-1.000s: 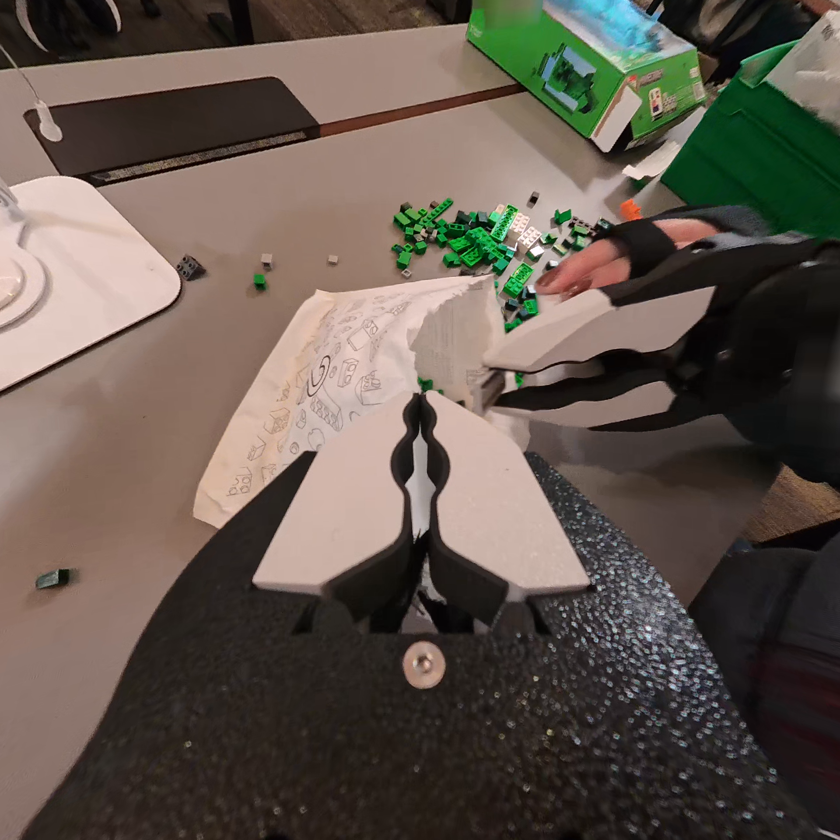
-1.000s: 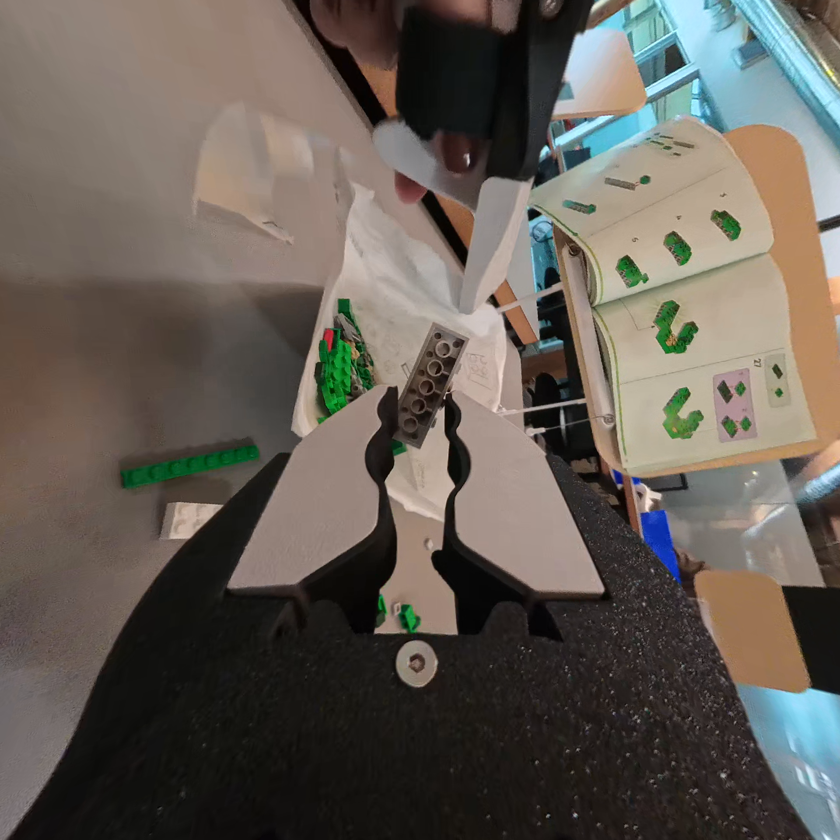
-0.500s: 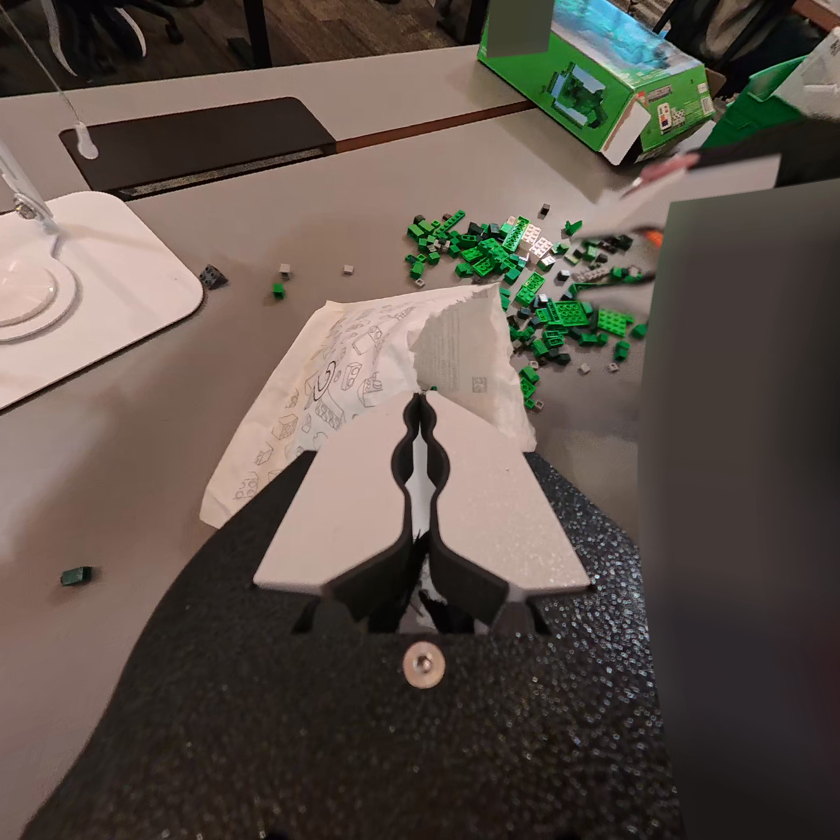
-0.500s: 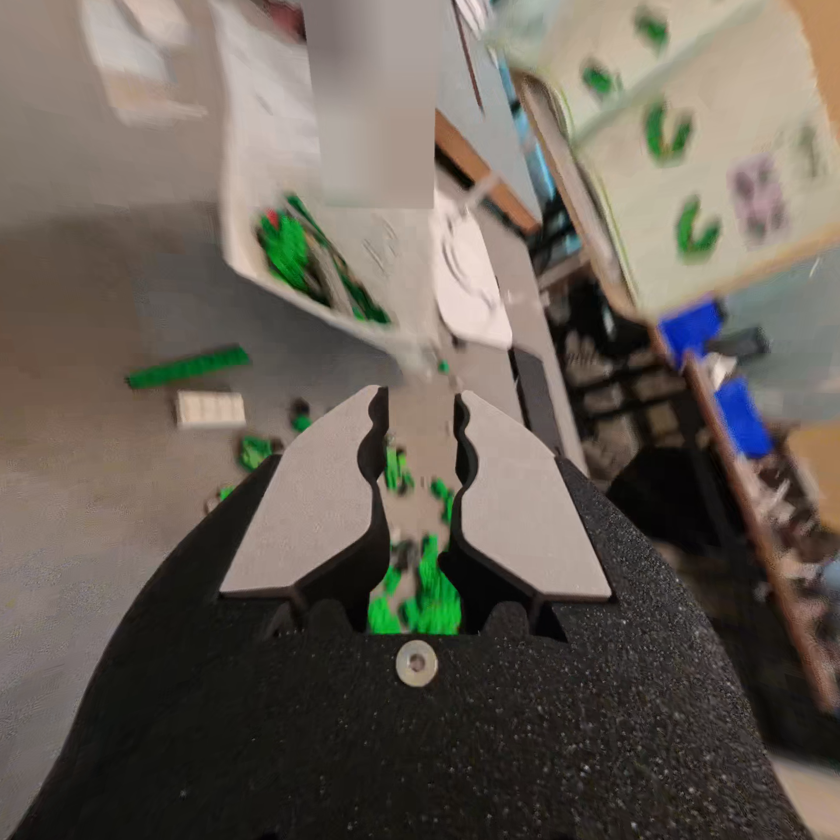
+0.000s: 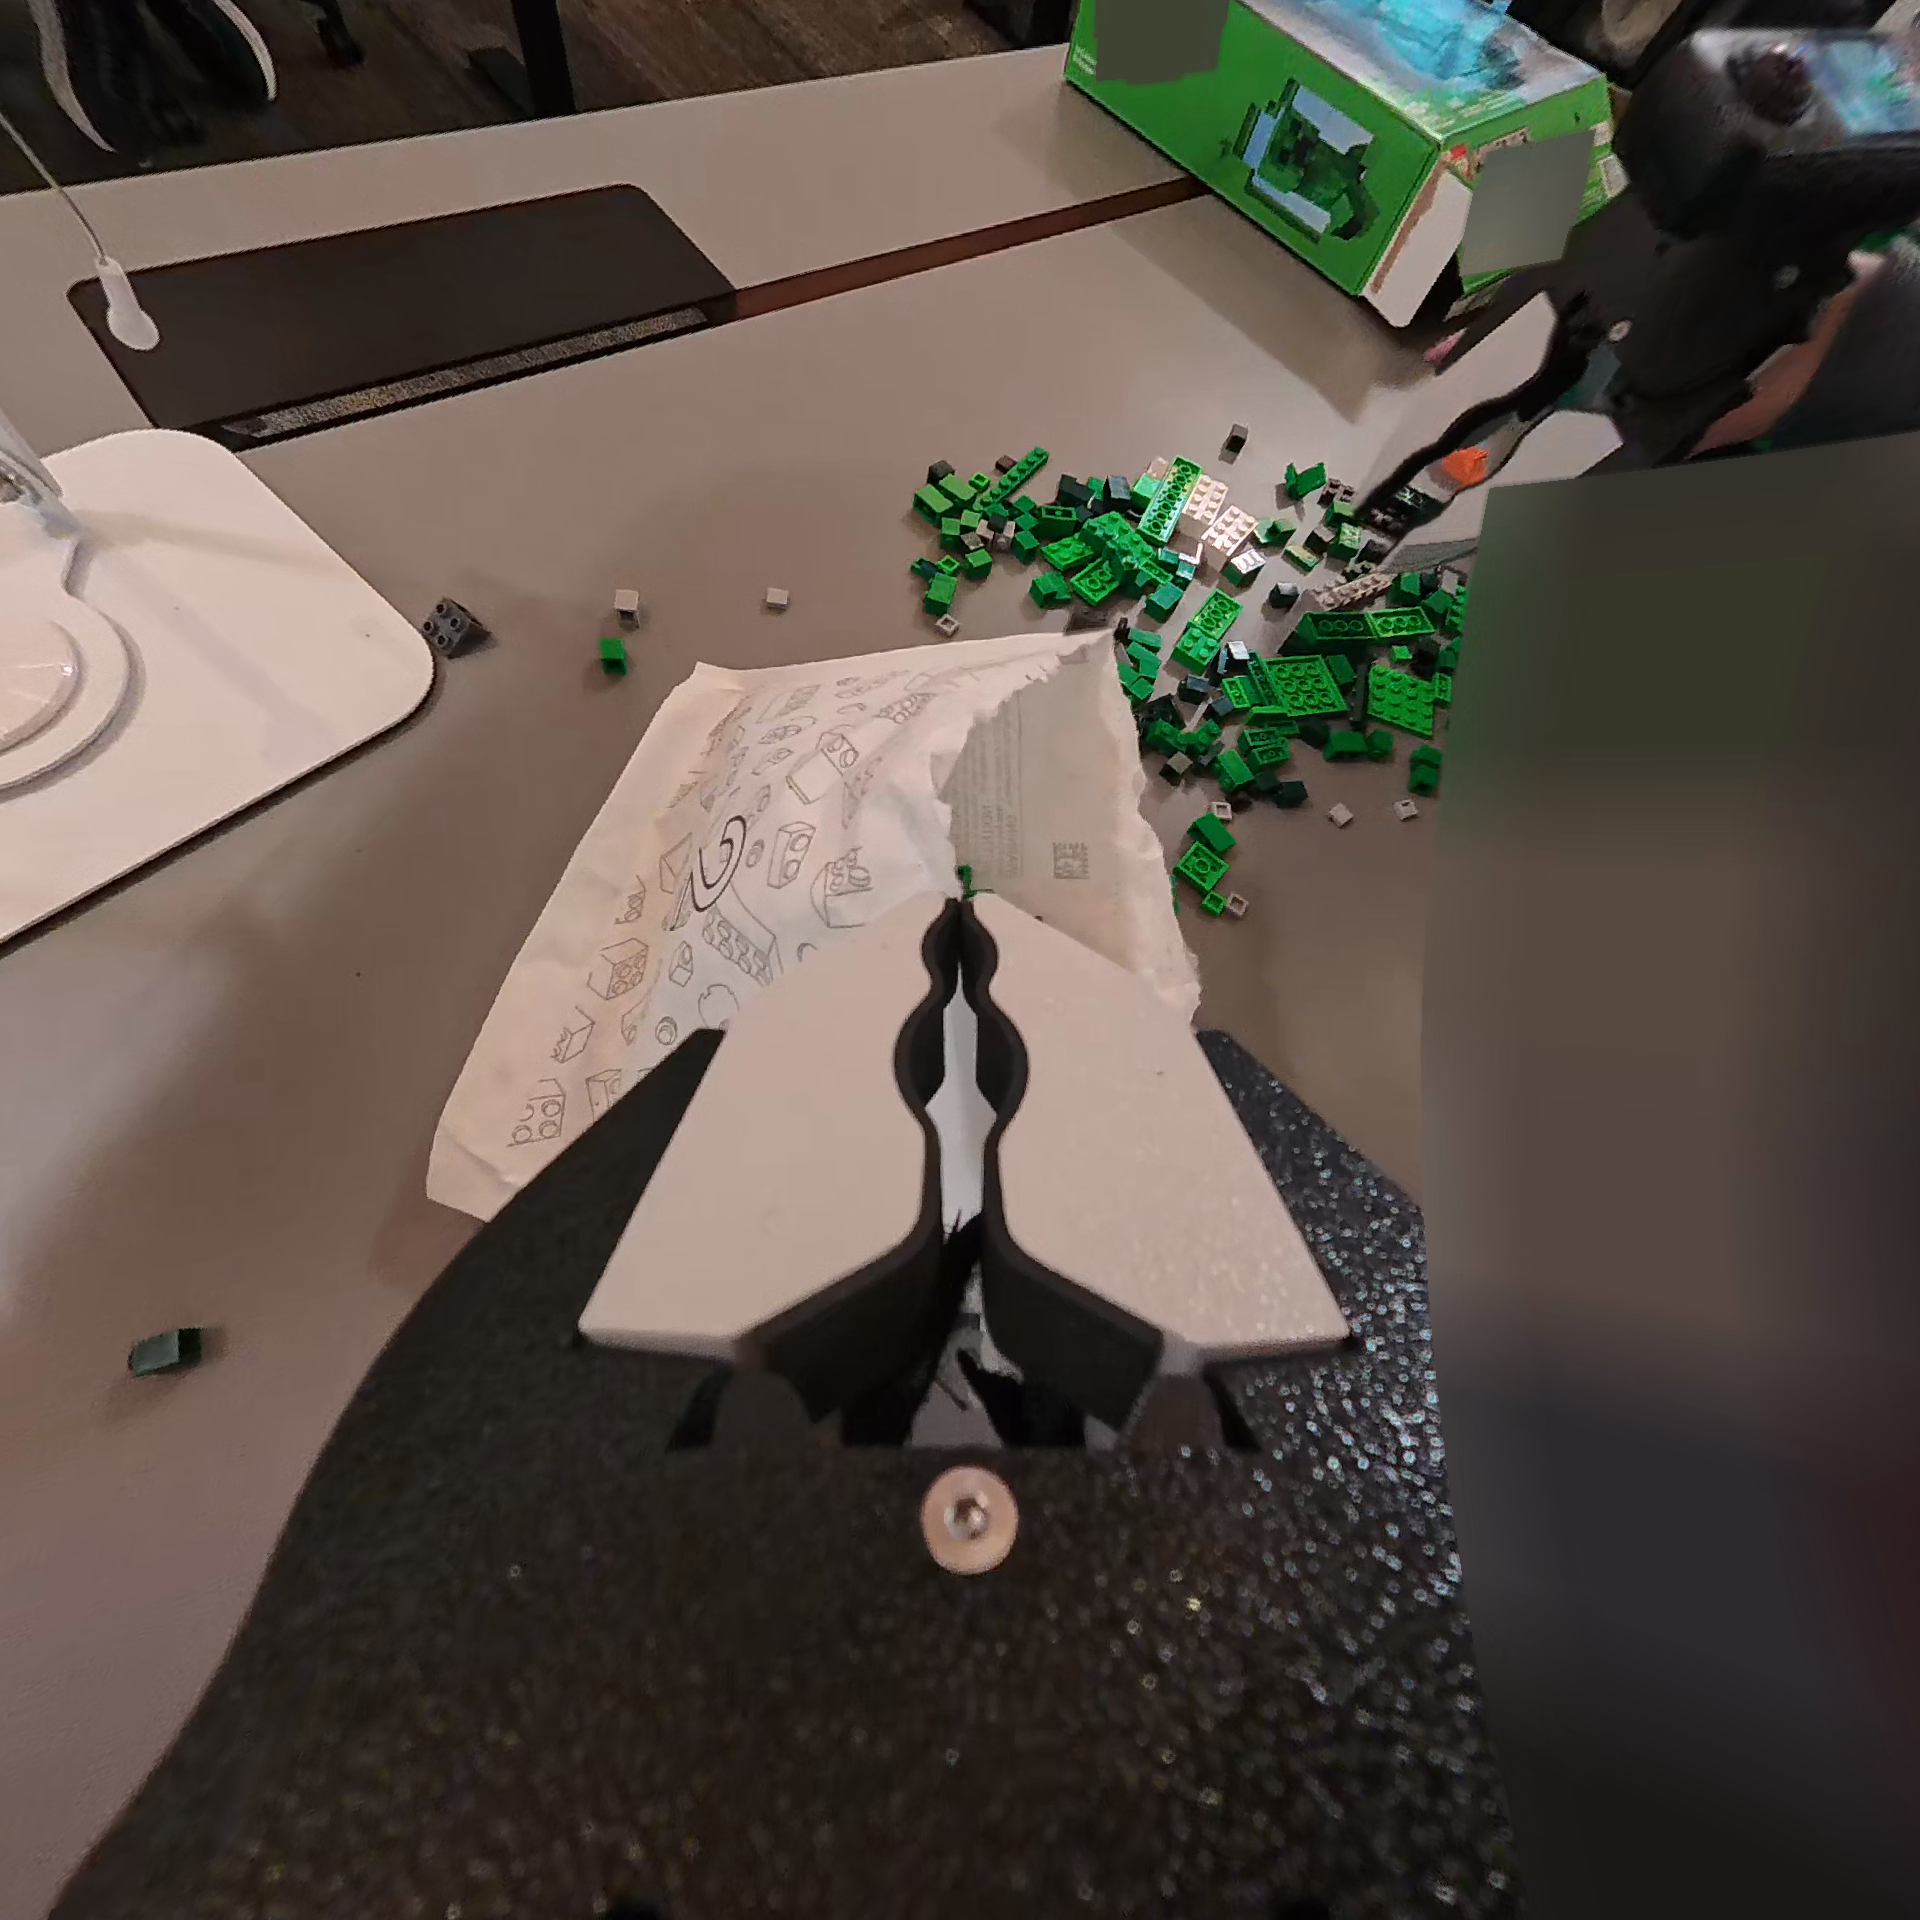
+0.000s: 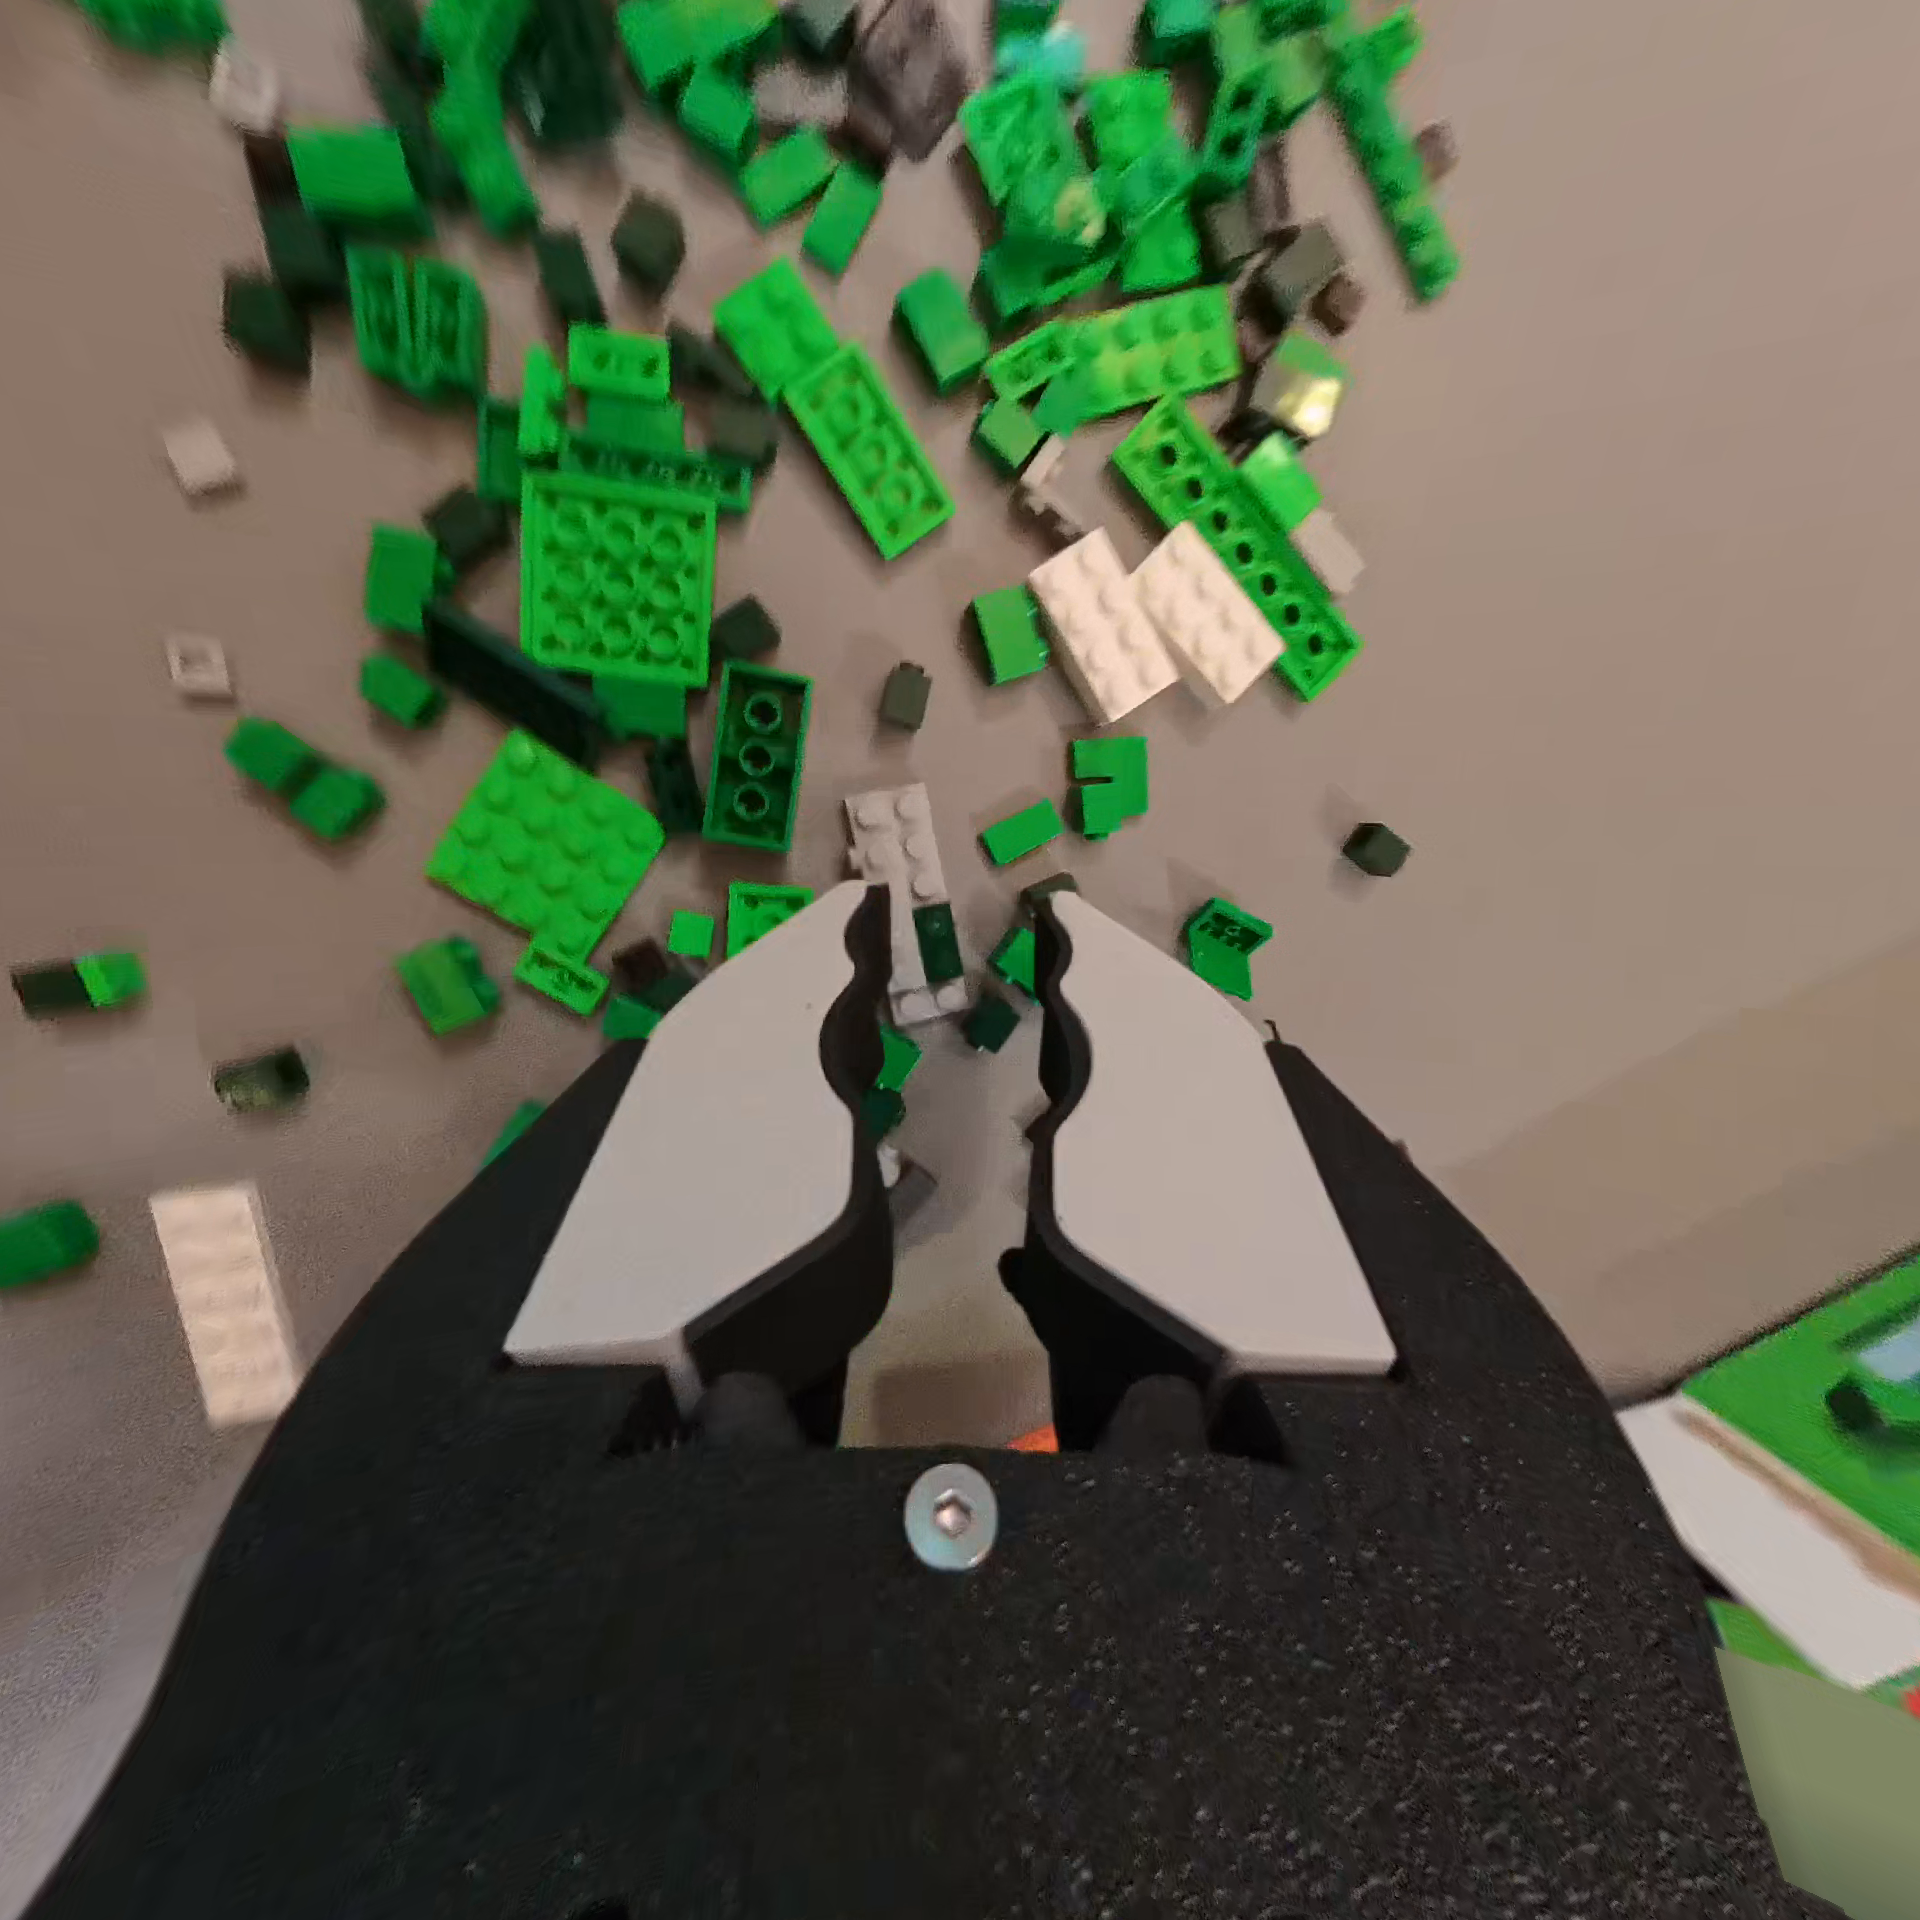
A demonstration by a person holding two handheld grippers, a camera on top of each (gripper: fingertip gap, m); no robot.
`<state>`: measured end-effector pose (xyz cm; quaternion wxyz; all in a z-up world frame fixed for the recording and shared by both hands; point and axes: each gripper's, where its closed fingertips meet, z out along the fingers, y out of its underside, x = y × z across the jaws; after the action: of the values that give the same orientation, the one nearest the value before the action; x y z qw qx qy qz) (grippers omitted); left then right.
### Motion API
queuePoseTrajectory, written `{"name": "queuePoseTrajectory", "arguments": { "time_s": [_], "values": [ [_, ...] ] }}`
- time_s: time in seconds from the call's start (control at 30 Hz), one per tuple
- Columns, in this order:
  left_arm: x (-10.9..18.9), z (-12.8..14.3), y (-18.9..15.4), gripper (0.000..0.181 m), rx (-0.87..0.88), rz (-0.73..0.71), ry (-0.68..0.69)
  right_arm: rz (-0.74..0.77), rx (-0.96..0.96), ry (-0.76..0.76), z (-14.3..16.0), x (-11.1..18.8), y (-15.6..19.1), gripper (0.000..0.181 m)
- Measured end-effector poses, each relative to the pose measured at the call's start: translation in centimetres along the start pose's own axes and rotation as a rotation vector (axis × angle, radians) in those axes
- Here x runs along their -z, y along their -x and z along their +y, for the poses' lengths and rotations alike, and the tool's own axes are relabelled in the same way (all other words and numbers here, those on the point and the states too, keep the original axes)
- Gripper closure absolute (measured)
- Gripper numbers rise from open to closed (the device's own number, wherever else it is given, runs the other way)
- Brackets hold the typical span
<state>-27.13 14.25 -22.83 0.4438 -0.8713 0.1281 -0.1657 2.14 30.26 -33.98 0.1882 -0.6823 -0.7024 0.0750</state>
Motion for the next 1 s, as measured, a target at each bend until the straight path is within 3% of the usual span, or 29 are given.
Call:
{"name": "queuePoseTrajectory", "arguments": {
  "time_s": [0.23, 0.47, 0.77, 0.83, 1.0],
  "values": [
    [0.1, 0.1, 0.1, 0.181, -0.006, 0.001, 0.006, -0.150, 0.128, 0.037, -0.2, -1.0, 1.0, 0.157],
    [0.2, 0.2, 0.2, 0.181, -0.011, 0.008, 0.008, -0.184, 0.204, 0.145, 2.0, -0.7, 1.1, 0.159],
    [-0.4, 0.6, 0.1, 0.181, -0.018, 0.026, 0.033, -0.142, 0.299, 0.128, 1.3, -1.1, 1.0, 0.159],
    [-0.4, 0.6, 0.1, 0.181, -0.017, 0.024, 0.029, -0.121, 0.286, 0.088, 0.0, -1.1, 0.9, 0.160],
    [-0.8, 0.4, -0.1, 0.181, -0.027, 0.026, 0.026, -0.125, 0.195, -0.179, -9.8, -1.8, 3.7, 0.172]
  ]
}}
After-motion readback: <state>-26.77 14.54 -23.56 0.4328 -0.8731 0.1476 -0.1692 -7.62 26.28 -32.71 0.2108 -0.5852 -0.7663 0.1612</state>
